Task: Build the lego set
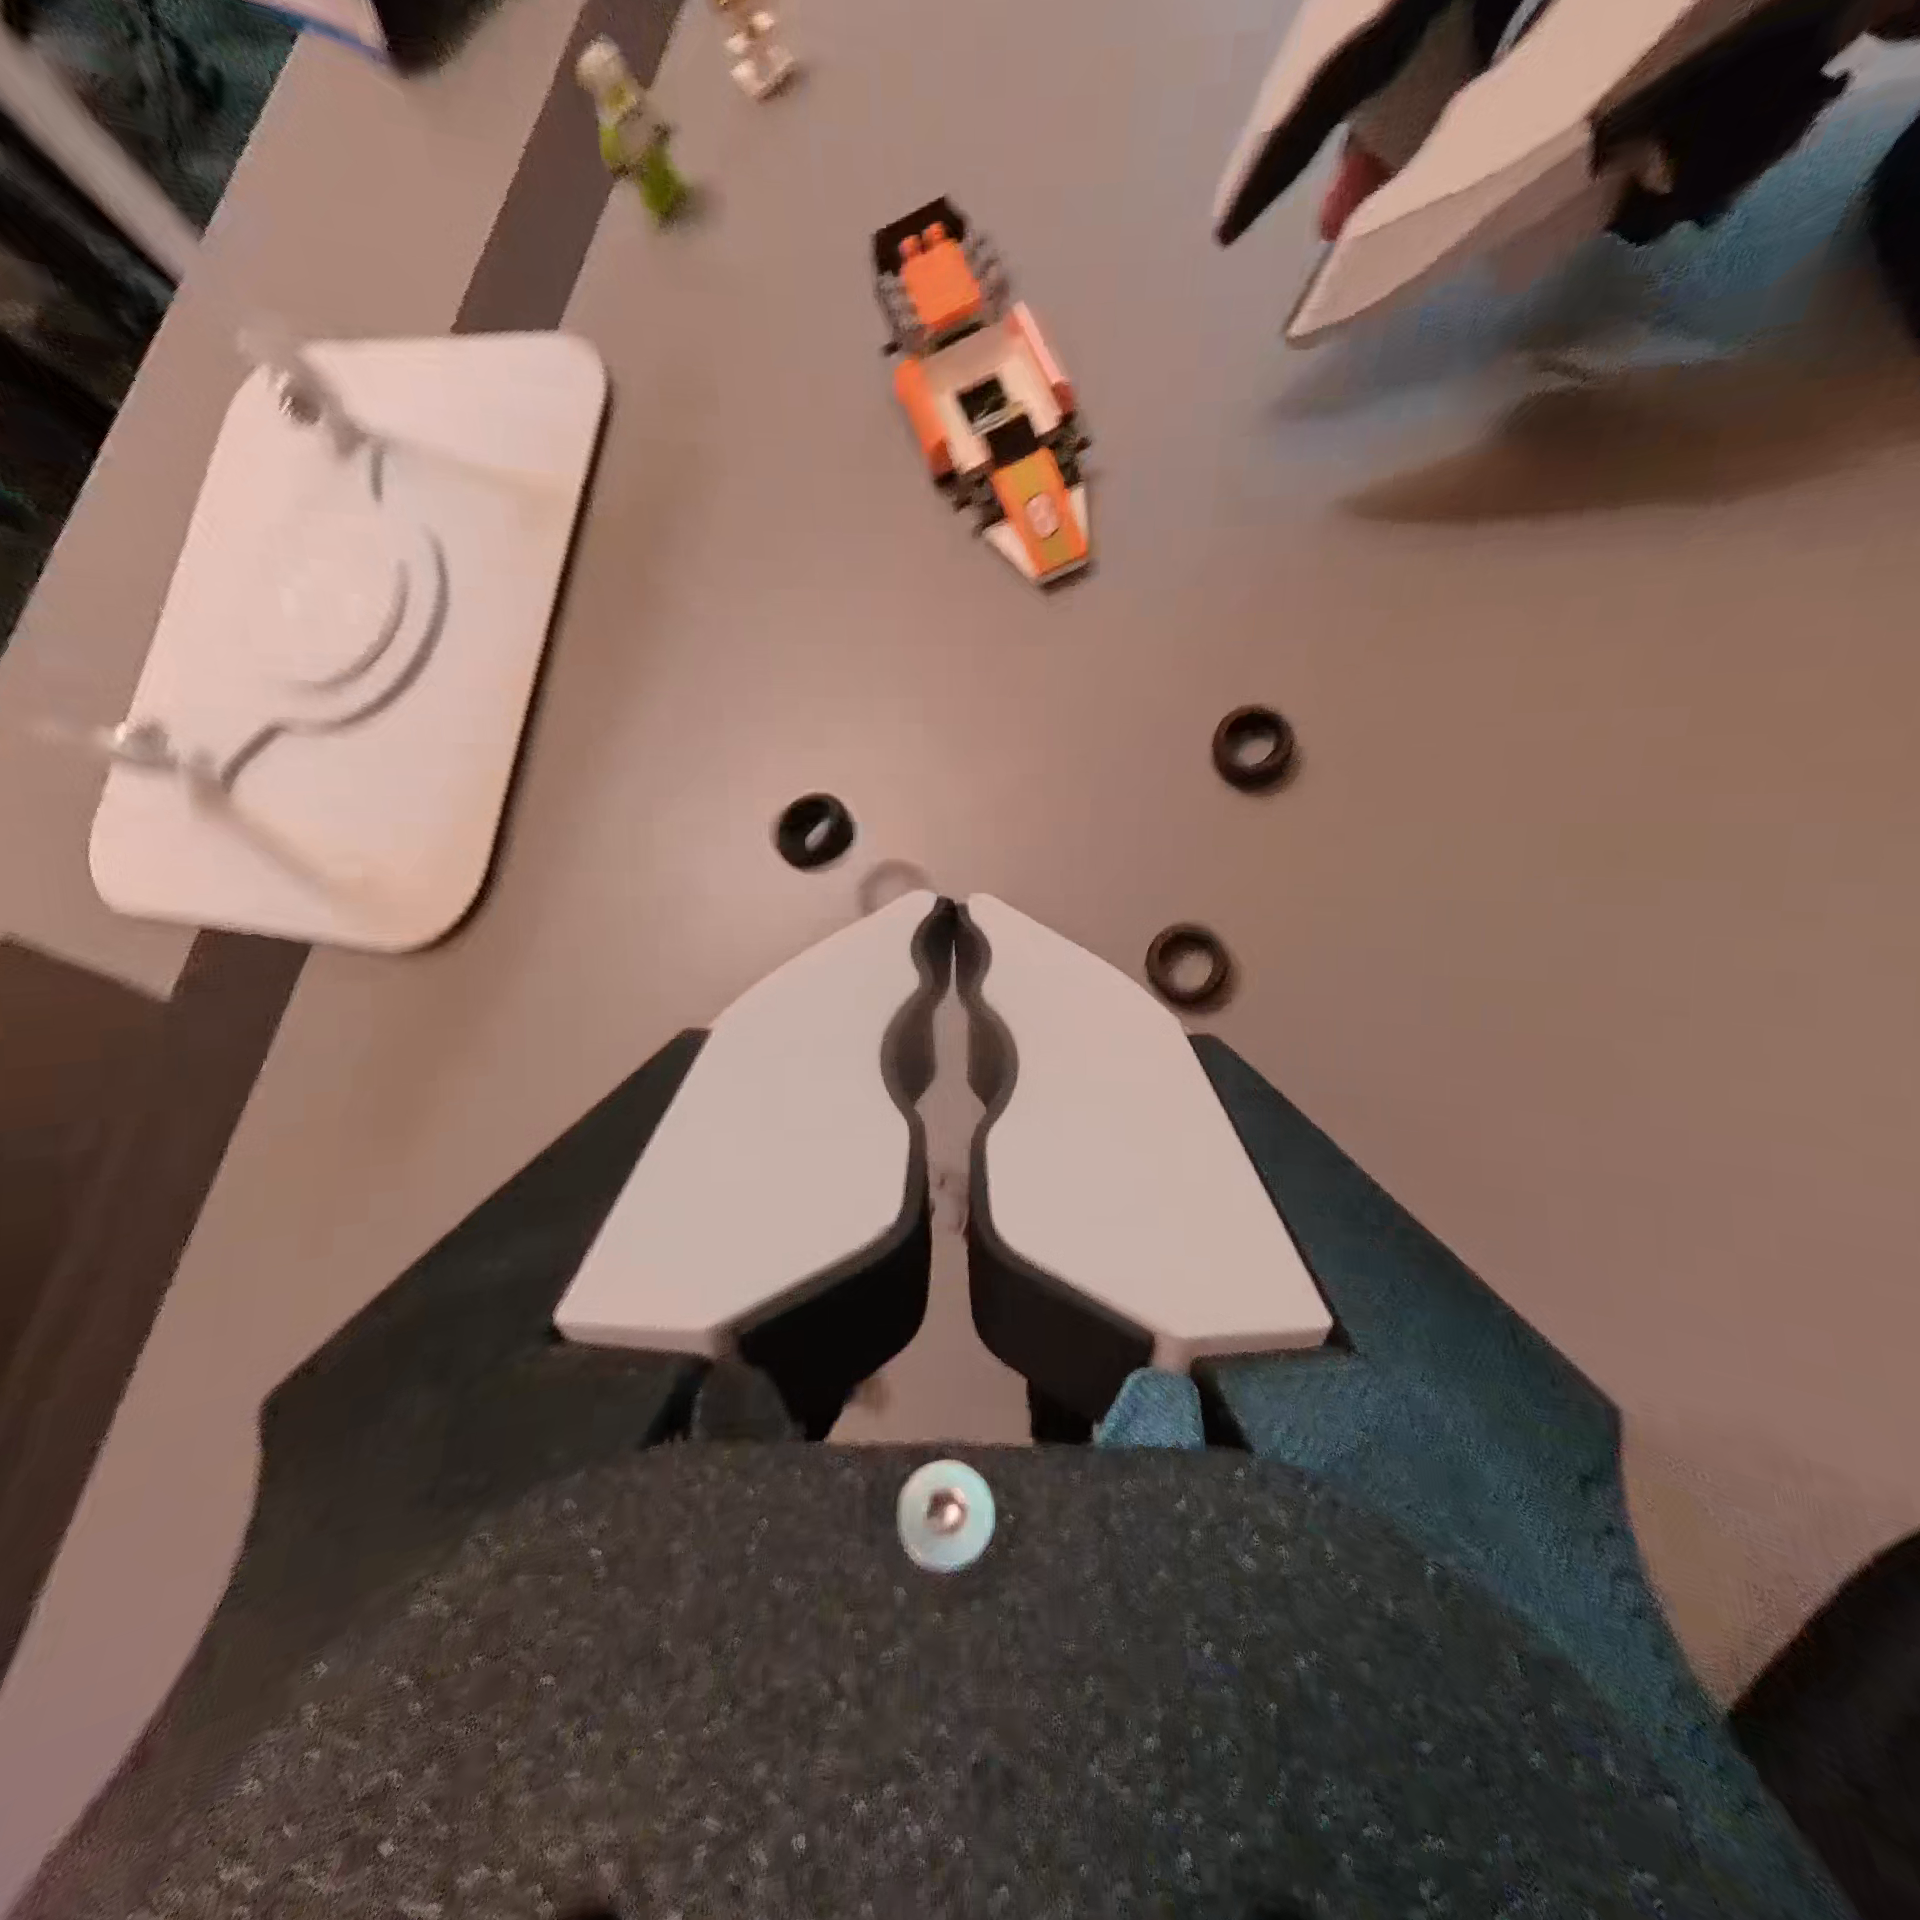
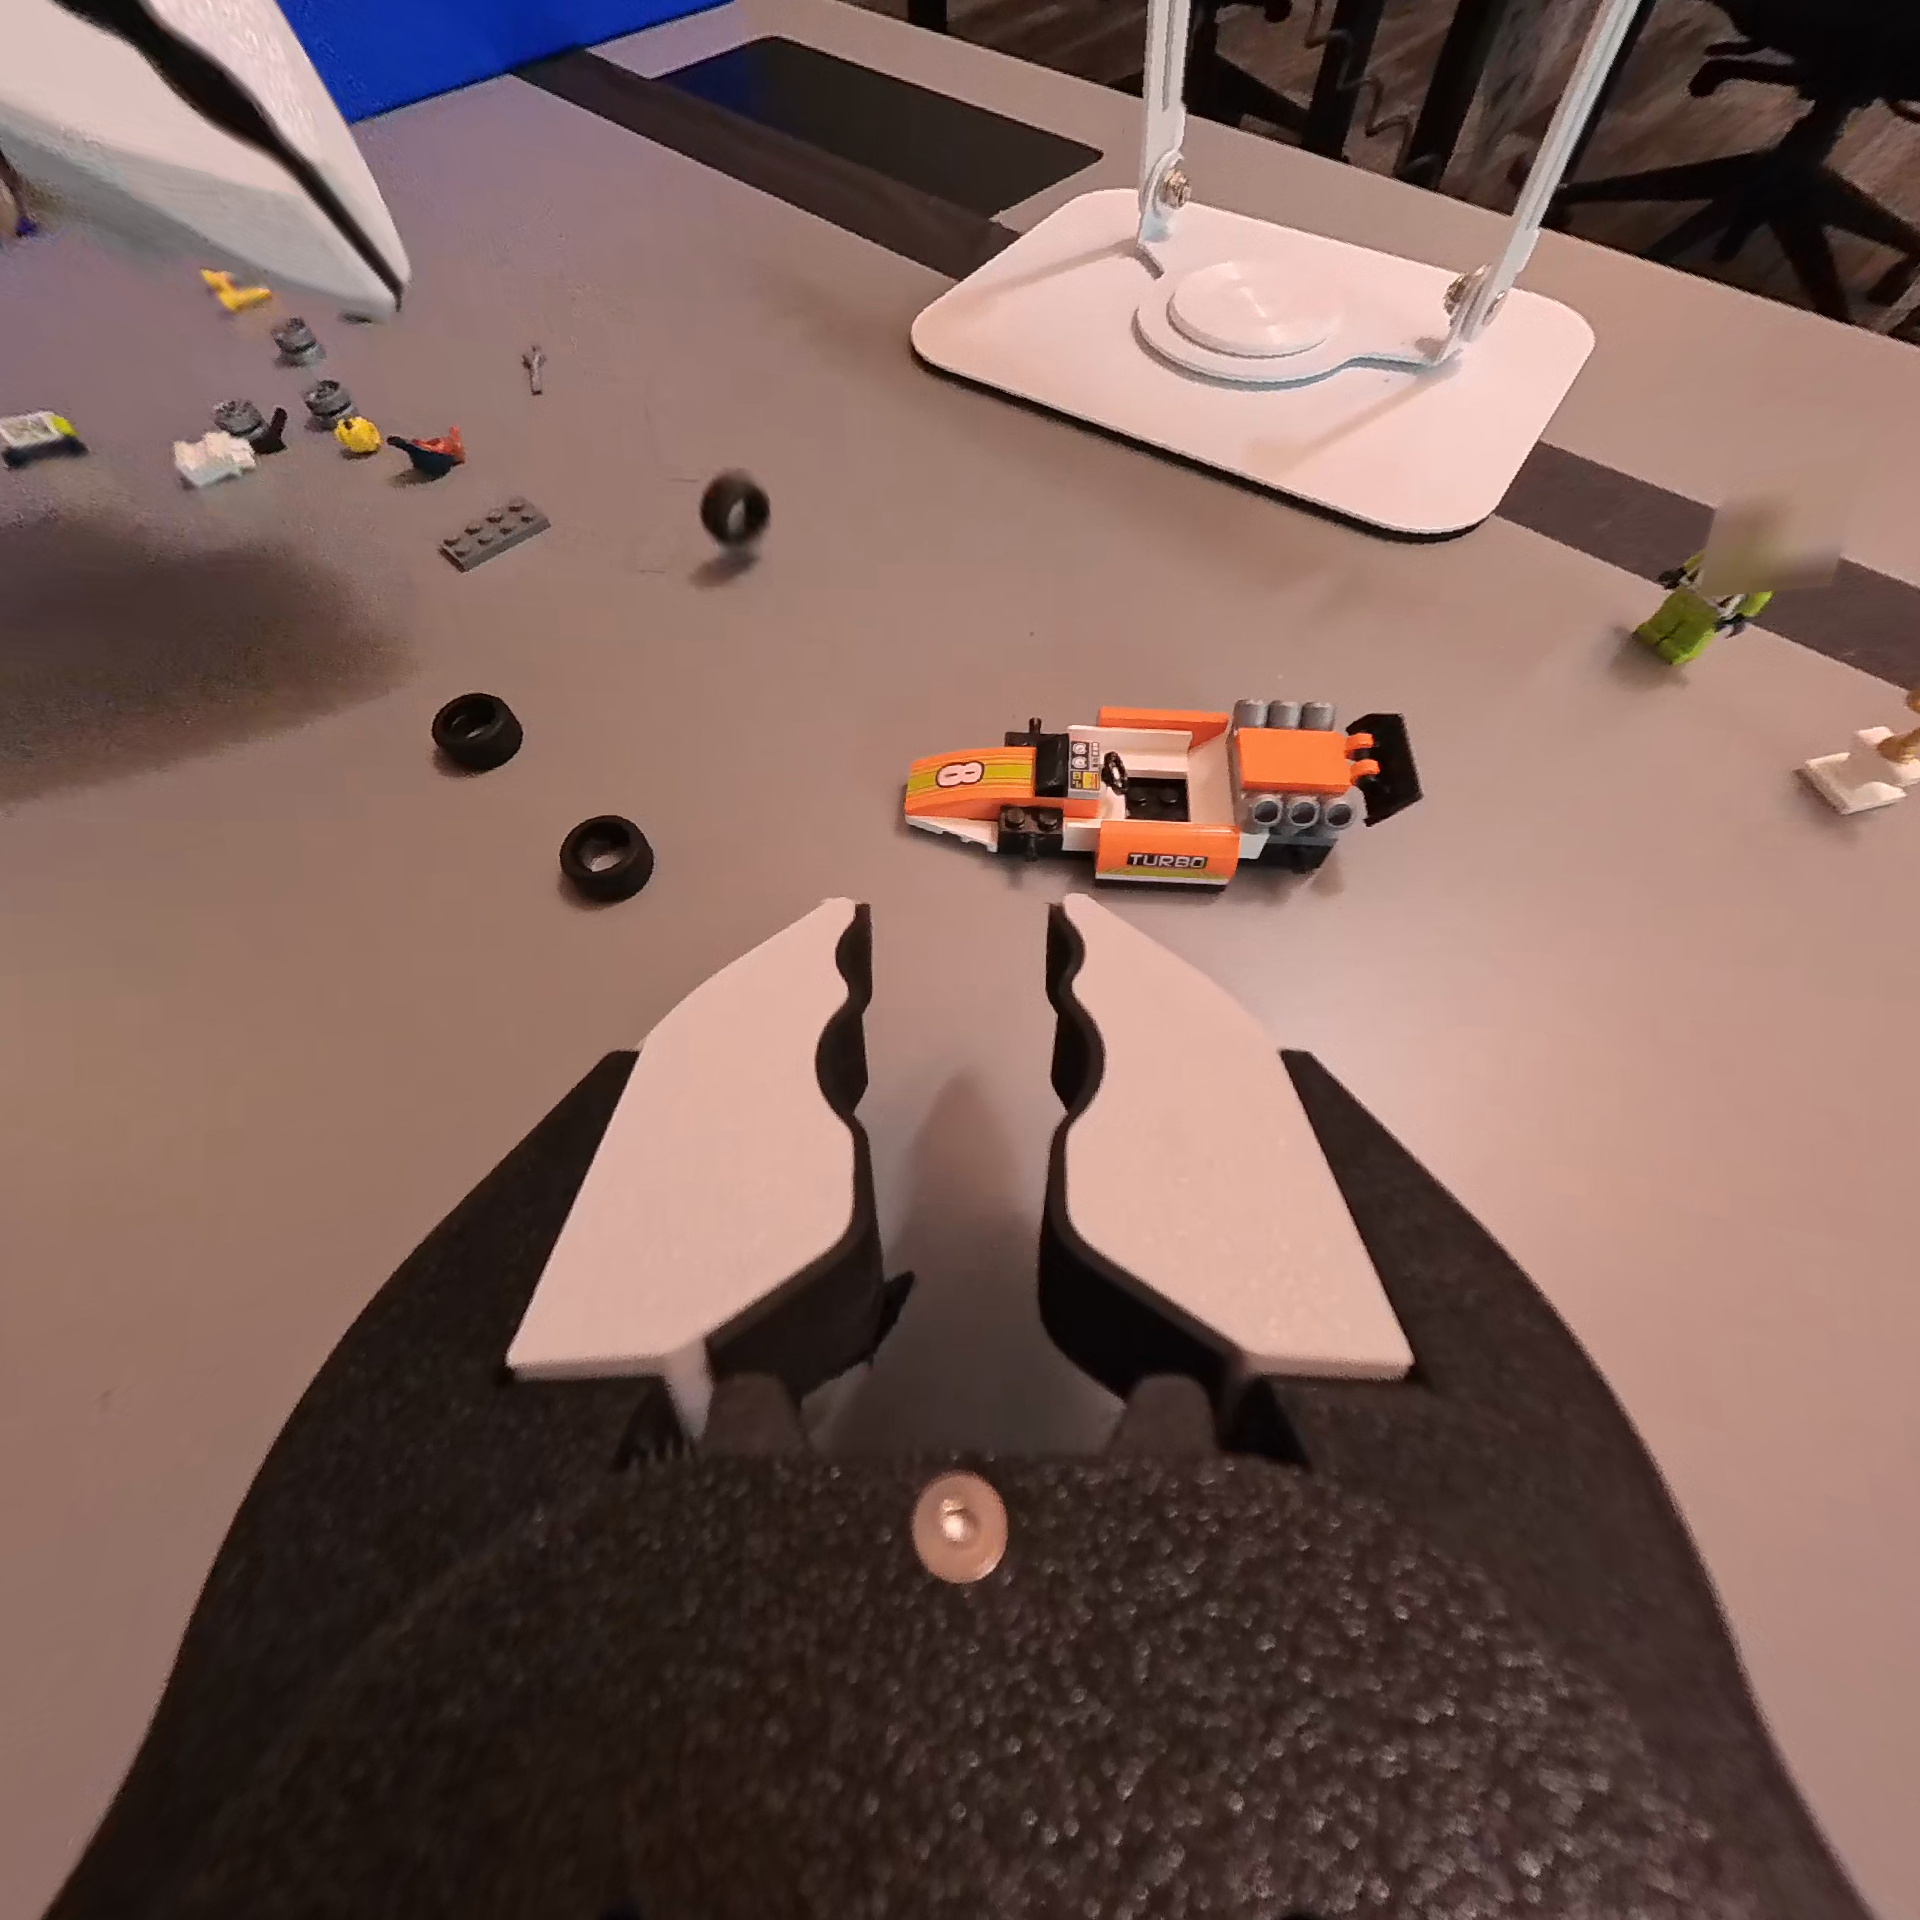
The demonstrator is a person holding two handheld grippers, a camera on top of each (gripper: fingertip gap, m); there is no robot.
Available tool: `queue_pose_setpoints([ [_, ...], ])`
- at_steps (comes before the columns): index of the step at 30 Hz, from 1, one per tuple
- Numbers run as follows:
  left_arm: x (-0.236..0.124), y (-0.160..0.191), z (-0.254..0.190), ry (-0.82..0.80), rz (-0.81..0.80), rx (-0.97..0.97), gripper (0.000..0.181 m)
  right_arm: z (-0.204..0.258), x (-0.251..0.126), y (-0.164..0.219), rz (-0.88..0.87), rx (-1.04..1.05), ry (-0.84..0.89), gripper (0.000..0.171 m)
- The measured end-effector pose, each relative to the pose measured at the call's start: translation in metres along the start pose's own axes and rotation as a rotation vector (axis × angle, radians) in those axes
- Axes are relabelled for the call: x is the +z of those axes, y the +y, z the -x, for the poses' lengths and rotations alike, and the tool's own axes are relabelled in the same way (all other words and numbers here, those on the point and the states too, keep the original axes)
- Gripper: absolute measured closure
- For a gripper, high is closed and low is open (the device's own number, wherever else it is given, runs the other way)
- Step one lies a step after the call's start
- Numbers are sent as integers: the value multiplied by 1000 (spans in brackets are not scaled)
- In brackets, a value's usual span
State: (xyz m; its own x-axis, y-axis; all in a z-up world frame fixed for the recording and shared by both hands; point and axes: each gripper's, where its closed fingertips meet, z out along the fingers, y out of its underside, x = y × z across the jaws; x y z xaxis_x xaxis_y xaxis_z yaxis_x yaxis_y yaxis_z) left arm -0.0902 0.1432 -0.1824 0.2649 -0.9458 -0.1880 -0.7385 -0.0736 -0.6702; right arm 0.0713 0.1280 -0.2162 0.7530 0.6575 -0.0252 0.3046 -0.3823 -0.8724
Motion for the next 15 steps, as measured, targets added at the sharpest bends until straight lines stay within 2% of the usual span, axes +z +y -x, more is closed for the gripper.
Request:
queue_pose_setpoints([
  [4,28,-17,-7,25,10,36,181,-4,-3,-1,-6,-1,17,139],
  [6,43,-16,2,-7,47,55,171,-6,-5,-2,-13,1,21,139],
  [9,66,-14,5,33,84,44,154,-8,-6,-4,-19,3,24,139],
  [15,93,-6,-7,137,156,59,146,-15,-10,-4,-25,13,38,139],
])
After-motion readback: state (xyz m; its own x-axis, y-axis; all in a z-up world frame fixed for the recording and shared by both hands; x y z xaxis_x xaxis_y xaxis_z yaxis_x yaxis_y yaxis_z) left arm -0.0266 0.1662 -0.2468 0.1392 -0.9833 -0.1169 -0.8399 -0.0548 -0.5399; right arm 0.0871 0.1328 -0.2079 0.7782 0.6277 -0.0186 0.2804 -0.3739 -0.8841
